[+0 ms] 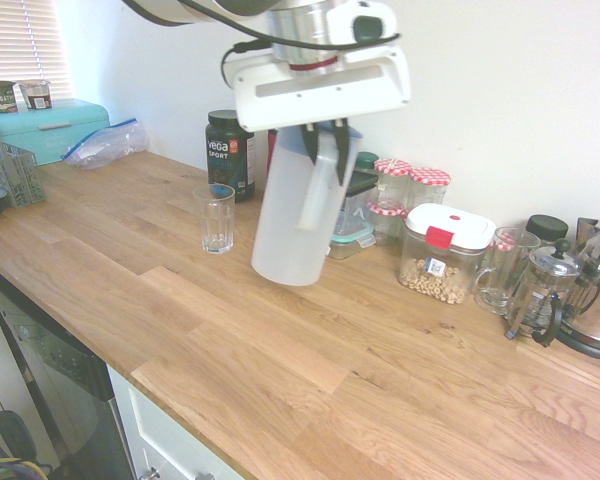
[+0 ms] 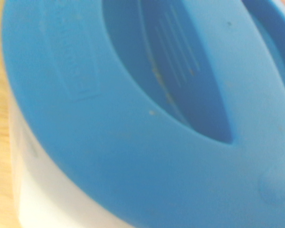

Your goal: Pour me some water

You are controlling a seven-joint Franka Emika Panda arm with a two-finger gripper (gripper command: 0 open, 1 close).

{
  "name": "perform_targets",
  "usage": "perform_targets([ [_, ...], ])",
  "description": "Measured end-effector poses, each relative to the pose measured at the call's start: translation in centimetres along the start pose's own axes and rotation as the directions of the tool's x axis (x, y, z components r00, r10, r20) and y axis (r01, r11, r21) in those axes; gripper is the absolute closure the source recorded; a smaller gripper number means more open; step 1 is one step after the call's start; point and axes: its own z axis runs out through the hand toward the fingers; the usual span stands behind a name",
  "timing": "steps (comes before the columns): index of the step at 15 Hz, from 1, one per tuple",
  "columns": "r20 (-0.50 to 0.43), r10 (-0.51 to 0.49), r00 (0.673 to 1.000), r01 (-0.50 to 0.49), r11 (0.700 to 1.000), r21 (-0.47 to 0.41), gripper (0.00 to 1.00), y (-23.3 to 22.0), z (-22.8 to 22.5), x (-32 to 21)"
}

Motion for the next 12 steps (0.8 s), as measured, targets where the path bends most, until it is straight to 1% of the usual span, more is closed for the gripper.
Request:
perform_targets([
  [2,-0.023,0.066,0.998,-0.066,0.998,0.007,1.00,4.7,1.0,0.0],
  [4,-0.064,0.106,0.992,-0.106,0.994,-0.002,1.00,6.6,2.5,-0.1],
  [7,-0.126,0.118,0.985,-0.122,0.992,-0.021,1.00,6.6,5.3,-0.8],
  [12,-0.211,0.093,0.973,-0.119,0.986,-0.116,1.00,6.0,7.6,-2.6],
])
